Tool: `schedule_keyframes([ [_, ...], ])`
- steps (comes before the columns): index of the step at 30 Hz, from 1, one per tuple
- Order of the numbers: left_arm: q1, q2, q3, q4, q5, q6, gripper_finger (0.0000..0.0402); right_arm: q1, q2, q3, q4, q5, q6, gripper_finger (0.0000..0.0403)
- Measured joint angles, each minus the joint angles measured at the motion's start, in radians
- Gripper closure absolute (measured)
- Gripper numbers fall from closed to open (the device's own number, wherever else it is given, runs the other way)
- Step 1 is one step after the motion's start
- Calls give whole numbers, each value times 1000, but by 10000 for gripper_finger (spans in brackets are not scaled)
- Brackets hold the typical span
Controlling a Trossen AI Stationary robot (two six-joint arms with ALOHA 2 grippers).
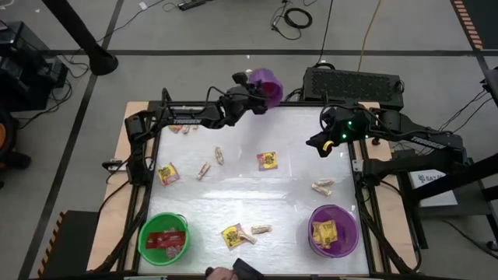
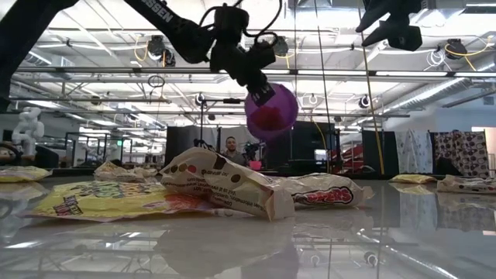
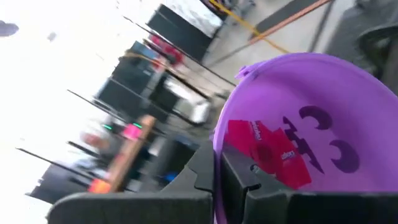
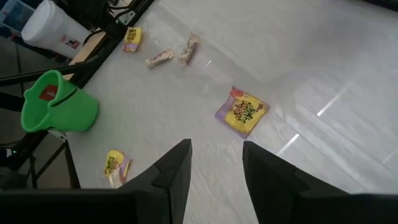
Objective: Sort candy by brand, put in halloween buckets
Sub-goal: Remove the red candies from the top purple bucket
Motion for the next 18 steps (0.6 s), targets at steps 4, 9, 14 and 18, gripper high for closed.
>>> schedule_keyframes([
  [4,-13,0,-18,144,-1,171,396,0,0,0,0,-3,11,266],
  [9,-33,0,-49,346,34,403,396,-1,0,0,0,-25,35,266],
  [14,-43,0,-66,385,73,532,396,-20,0,0,0,-85,64,266],
  [18,-44,0,-93,385,103,598,396,-46,0,0,0,-132,87,266],
])
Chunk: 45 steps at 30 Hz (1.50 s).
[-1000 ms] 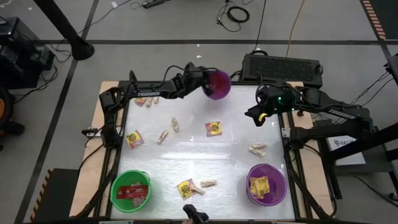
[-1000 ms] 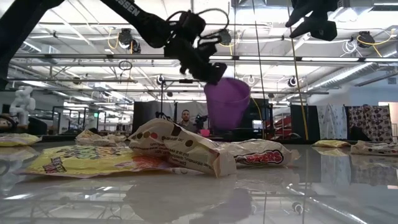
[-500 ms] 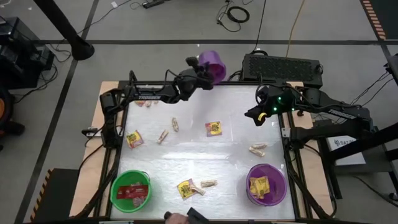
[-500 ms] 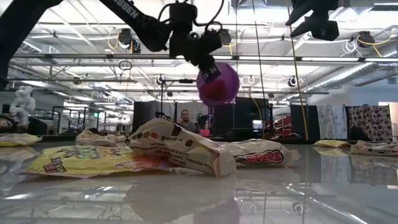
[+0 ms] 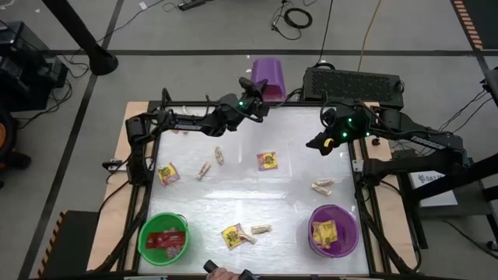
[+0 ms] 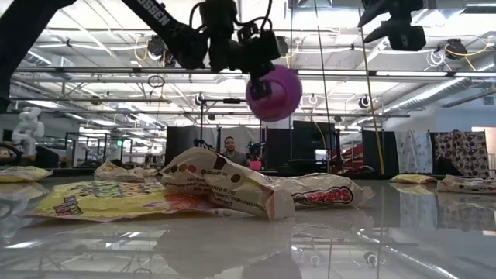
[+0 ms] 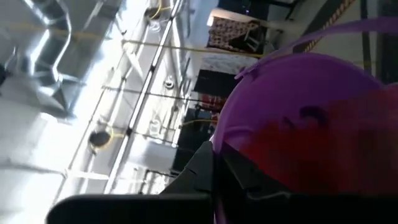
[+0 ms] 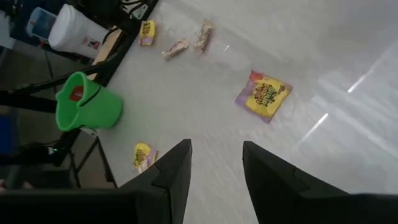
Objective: Sort candy by brand, put in halloween buckets
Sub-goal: Remove the red candies from the top purple bucket
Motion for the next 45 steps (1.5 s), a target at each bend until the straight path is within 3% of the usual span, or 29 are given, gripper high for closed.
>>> schedule_keyframes([
  [5,0,0,-77,92,41,112,397,-28,0,0,0,-49,32,266],
  [10,1,1,-151,107,49,114,397,-54,0,0,1,-73,52,266],
  [26,-39,1,-279,532,113,171,397,-145,0,0,10,-133,56,266],
  [45,-58,0,-278,448,143,151,397,-158,0,0,23,-133,57,266],
])
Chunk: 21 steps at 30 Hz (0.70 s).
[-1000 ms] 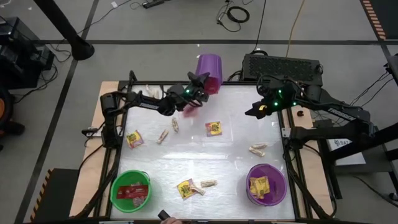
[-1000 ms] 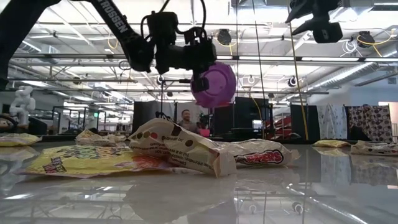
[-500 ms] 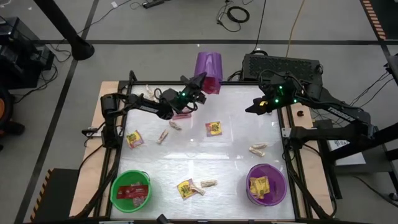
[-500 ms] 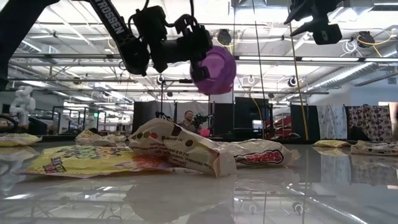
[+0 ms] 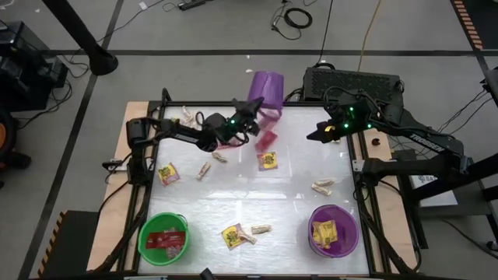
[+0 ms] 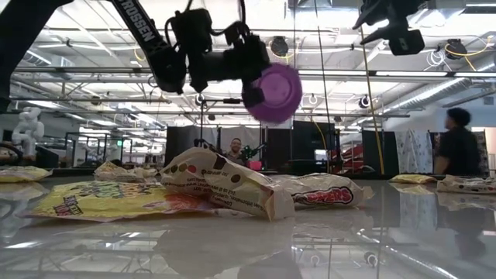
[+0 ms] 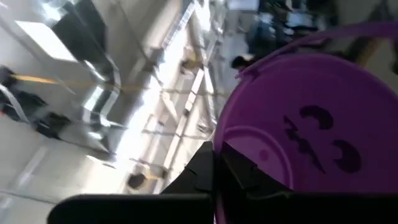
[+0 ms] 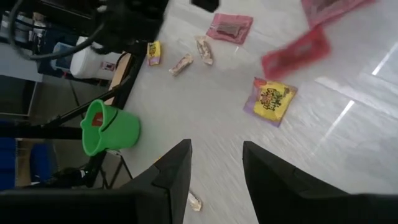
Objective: Sort candy by brand, put in halloween buckets
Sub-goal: Remove the red candies from the top purple bucket
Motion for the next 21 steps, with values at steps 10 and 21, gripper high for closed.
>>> schedule_keyframes([
  [10,-3,1,2,-93,-125,-187,397,0,0,0,40,10,-58,266],
  [21,-61,-147,161,-788,-254,-728,397,0,52,0,123,15,-186,266],
])
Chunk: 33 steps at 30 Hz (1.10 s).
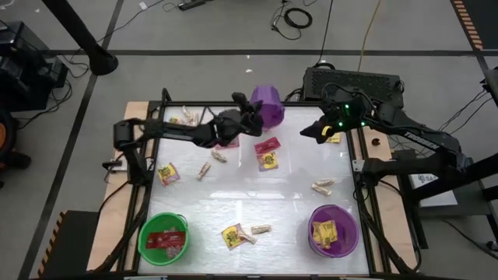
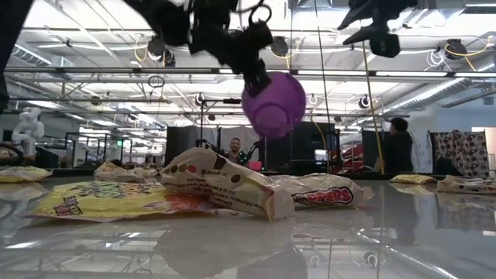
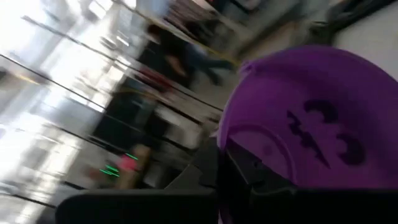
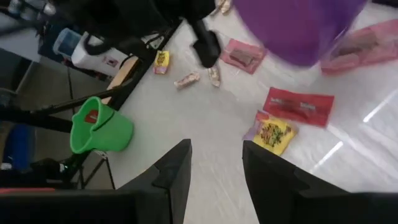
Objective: Sort candy by brand, put in halloween buckets
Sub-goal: Remove the red candies from the top purple bucket
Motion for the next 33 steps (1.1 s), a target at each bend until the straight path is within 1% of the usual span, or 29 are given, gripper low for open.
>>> schedule_keyframes([
  [2,5,-40,67,-226,40,-141,397,0,15,0,7,0,-33,266],
  [5,41,-69,185,-582,143,-363,397,-5,37,0,18,-4,-85,266],
  [7,73,-67,262,-768,224,-504,397,-12,50,0,21,-7,-119,266],
  [9,112,-67,314,-896,315,-610,397,-20,63,0,35,-7,-154,266],
  [13,203,-67,344,-986,457,-766,397,-41,89,0,57,-7,-217,266],
  [15,264,-65,355,-1035,544,-838,397,-50,102,0,64,-6,-242,266],
  [17,327,-53,359,-1050,645,-922,397,-54,115,0,82,-6,-259,266],
  [19,386,-33,360,-1061,712,-987,397,-60,124,0,95,-6,-282,266],
  [25,484,31,359,-1070,733,-1010,397,-65,150,0,94,-8,-330,266],
  [27,499,64,357,-1071,754,-1009,397,-65,151,0,89,-10,-341,266],
  [33,501,113,359,-1042,760,-1000,397,-65,151,0,87,-10,-351,266],
])
